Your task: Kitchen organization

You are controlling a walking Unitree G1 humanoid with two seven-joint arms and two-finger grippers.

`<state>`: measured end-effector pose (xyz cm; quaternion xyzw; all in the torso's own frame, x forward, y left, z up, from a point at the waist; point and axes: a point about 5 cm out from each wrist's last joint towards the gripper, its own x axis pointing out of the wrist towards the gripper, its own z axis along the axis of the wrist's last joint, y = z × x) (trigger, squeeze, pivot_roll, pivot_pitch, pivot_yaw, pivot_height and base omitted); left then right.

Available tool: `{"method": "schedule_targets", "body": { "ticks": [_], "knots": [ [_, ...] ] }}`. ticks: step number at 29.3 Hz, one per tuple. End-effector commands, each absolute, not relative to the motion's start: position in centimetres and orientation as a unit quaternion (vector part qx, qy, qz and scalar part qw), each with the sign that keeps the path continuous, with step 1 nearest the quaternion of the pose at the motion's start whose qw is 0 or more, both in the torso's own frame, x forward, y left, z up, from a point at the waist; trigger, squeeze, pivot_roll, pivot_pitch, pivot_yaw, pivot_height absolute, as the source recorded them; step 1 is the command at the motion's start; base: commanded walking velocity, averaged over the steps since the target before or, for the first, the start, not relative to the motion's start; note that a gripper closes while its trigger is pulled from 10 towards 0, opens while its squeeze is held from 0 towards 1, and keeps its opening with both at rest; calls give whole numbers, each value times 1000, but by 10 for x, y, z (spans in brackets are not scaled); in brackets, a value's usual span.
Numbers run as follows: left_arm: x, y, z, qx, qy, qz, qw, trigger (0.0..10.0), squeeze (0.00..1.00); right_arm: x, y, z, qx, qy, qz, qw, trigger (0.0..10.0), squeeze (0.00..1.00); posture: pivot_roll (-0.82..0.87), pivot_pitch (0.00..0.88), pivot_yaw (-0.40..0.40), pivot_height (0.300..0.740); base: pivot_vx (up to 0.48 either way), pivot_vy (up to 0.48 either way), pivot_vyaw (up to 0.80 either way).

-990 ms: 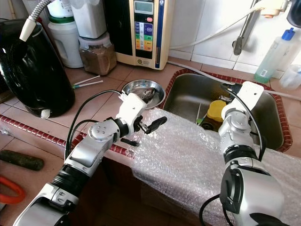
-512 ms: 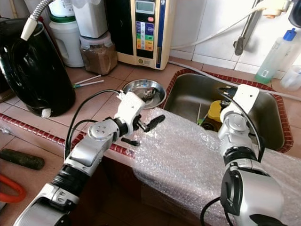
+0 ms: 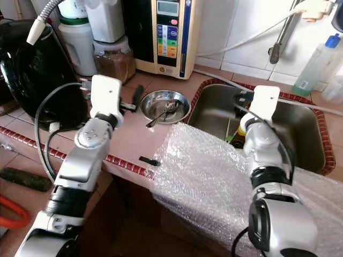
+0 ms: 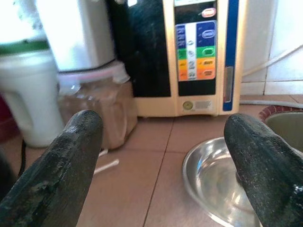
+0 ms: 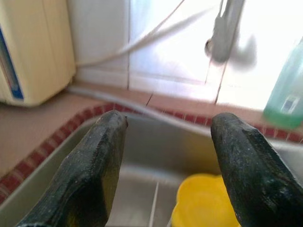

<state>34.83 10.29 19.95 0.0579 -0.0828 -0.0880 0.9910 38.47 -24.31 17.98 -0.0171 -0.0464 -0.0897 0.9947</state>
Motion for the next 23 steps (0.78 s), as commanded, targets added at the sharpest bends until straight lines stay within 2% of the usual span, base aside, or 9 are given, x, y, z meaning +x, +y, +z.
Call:
{"method": "schedule_targets", "body": {
  "ticks": [1,4,10,23],
  "knots": [
    [345,101,204,36,-96,-95,990,10000,0,384,-245,182,-14,-48,-88,995,10000,0,21,0,-13,740,0,0,0],
    [343,102,205,26,-87,-96,991,10000,0,384,-250,188,-9,-53,-90,994,10000,0,22,0,-12,740,0,0,-133],
    [341,105,197,18,-68,-98,993,10000,0,382,-256,193,-11,-58,-90,994,10000,0,15,0,-9,740,0,0,-634],
    [339,107,187,20,-41,-114,992,10000,0,384,-255,199,-33,-51,-69,996,10000,0,13,0,4,740,0,0,0]
  ]
}}
